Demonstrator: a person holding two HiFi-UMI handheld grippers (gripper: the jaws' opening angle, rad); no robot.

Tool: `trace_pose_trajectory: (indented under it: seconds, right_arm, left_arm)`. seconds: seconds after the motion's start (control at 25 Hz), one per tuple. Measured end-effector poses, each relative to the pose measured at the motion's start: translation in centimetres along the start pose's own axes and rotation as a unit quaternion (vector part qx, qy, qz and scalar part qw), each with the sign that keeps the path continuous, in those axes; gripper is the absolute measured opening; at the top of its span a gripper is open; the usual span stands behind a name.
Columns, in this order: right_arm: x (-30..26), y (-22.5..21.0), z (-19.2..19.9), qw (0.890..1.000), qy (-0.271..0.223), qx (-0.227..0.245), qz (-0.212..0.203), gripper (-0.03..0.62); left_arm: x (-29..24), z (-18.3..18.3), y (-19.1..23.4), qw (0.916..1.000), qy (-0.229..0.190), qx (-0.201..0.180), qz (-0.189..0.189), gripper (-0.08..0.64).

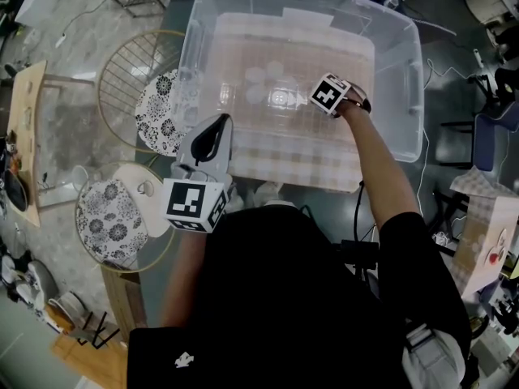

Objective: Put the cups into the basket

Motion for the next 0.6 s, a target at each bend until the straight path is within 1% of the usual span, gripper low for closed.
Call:
trace_pose_trajectory:
  seconds: [0.12,0.2,0.32,0.48,0.52,0.6]
  right_arm:
    - [0.5,-0.2,0.0,1.000,-0.005,-0.014,0.005,0.072]
    - [0.9,0.0,0.2,1.000,-0.003,-0.019,0.001,0.076]
    - [1.6,0.3,0.6,1.000,0.001,-0.013,0.001,0.087]
    - [3.6,0.0,0.6,0.999,-0.016,-0.027,0.014,0.087]
    - [4.1,0.1,0.6,0.999,-0.021,-0.038,0.009,0.087]
    - [4.8,0.9,0.5,0.997,-0.042,-0.063,-0.023,0.087]
  left_arm:
    - [0.1,-0.1,0.1,1.0000,-0.003,0.000,0.005,0.006]
    - [0.2,-0.3,0.1,0.9999,-0.006,-0.001,0.009,0.006]
    - [0.3,-0.4,0.0,0.9998,-0.010,0.000,0.018,0.006]
    - [0.2,-0.6,-0.1,0.9994,-0.015,-0.001,0.031,0.006]
    - [0.2,-0.6,-0.1,0.9993,-0.016,-0.001,0.034,0.006]
    - [0.2,-0.6,0.0,0.9990,-0.017,-0.002,0.040,0.006]
Point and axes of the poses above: the fingertips, and each gripper's own axes: x backward along the fingers, y to its left, z out of its underside, the point moved 6 cm from there along x, backward along the fingers, and after that the axes turned 4 degrees about -z, right-handed, at the moved point
